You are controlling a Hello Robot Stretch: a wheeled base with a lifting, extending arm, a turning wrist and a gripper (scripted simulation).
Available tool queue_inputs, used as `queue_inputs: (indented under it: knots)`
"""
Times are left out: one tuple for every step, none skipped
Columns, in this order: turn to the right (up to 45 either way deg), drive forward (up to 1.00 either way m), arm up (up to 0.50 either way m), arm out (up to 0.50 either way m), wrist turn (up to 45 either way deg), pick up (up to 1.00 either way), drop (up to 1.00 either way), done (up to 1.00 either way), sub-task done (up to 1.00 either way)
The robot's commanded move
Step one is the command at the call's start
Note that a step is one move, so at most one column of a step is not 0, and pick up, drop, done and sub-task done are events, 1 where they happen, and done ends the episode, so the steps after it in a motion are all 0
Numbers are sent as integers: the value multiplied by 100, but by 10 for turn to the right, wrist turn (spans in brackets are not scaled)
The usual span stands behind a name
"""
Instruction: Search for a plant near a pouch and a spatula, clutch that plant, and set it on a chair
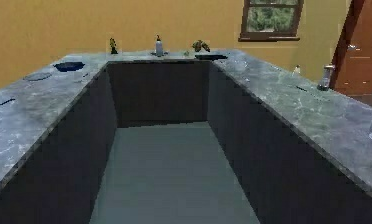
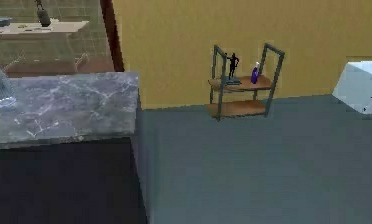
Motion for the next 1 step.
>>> queue_inputs:
  knots:
    - [0, 100, 0, 0, 0, 0, 0, 0, 0]
